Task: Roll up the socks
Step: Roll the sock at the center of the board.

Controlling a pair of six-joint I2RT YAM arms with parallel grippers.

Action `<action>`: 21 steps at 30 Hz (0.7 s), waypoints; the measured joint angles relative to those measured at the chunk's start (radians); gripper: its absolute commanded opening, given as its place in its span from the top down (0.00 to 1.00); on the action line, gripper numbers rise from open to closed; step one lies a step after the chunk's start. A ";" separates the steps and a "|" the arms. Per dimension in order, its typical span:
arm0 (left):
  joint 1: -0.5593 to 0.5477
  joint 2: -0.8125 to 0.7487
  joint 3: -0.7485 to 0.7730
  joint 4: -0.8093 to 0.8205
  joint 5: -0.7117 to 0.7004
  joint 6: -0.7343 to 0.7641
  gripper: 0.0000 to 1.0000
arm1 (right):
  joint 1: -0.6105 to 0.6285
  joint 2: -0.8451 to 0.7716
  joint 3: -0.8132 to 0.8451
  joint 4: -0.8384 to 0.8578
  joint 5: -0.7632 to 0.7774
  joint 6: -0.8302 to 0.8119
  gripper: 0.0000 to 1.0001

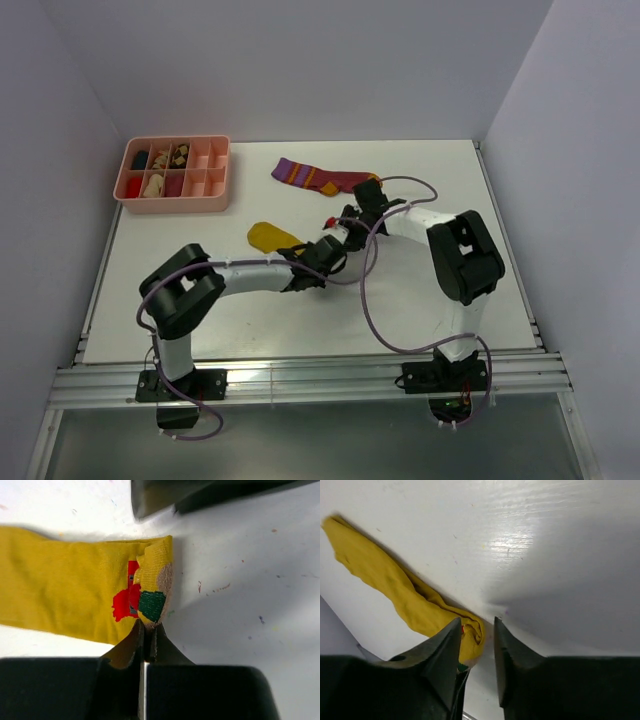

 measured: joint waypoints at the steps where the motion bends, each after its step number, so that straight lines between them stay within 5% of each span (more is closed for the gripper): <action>1: 0.027 -0.021 -0.018 0.007 0.059 -0.023 0.99 | -0.005 -0.023 -0.008 0.003 0.021 0.000 0.56; 10: 0.266 -0.103 -0.161 0.179 0.509 -0.198 0.99 | -0.018 -0.217 -0.124 0.126 0.103 0.014 0.50; 21: 0.491 -0.106 -0.311 0.367 0.914 -0.344 0.99 | 0.051 -0.186 -0.274 0.322 0.030 0.037 0.50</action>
